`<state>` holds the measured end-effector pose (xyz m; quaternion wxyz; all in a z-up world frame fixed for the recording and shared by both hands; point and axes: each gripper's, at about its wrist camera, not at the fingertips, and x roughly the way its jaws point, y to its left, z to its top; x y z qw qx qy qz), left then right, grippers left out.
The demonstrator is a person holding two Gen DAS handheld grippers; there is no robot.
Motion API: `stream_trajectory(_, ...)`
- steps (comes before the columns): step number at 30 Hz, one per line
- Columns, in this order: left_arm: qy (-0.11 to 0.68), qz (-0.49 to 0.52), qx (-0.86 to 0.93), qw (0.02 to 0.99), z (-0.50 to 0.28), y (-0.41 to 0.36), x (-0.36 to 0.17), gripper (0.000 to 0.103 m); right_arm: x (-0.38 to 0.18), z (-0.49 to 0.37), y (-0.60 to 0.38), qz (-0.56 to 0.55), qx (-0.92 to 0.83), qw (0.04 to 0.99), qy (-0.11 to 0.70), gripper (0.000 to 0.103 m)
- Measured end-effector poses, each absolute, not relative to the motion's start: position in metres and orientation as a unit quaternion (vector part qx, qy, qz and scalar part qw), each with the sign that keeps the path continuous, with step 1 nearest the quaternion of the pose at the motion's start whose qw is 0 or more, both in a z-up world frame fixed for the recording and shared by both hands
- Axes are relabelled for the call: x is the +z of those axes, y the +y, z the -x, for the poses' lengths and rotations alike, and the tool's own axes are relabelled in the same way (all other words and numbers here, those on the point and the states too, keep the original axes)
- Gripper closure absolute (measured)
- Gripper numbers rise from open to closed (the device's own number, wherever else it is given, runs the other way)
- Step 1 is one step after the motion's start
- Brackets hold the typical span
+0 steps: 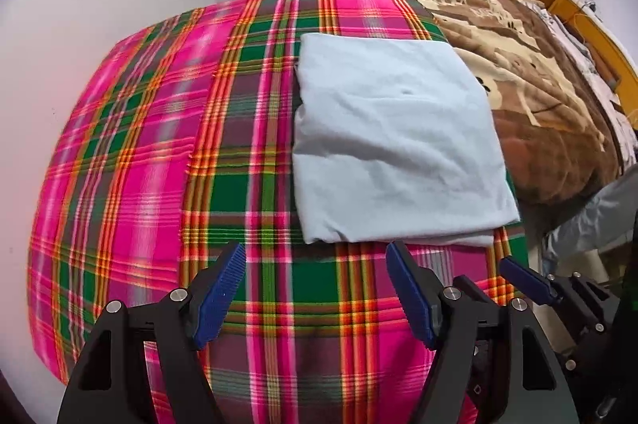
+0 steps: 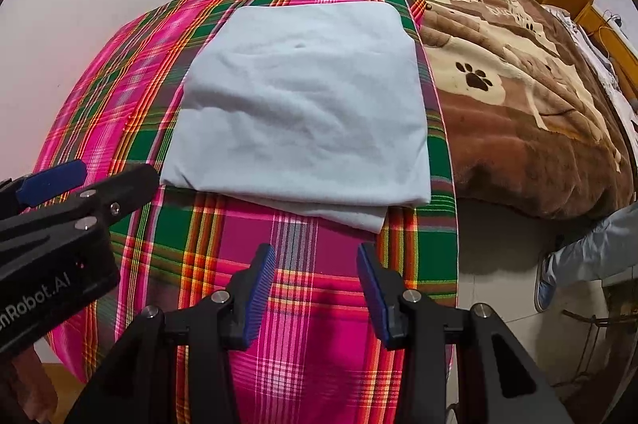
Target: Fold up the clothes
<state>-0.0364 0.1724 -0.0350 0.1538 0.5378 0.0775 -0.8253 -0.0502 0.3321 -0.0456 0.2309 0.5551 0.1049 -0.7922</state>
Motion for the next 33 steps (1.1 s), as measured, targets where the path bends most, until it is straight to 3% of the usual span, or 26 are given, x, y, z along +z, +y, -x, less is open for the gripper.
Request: stream_trajectory(33, 0.090, -0.543, -0.820, 0.155, 0.0285, 0.1740, -0.0376, 0.029, -0.0449, 0.0452, 0.3333, -0.553, -0.793, 0.233, 0.103, 0.060)
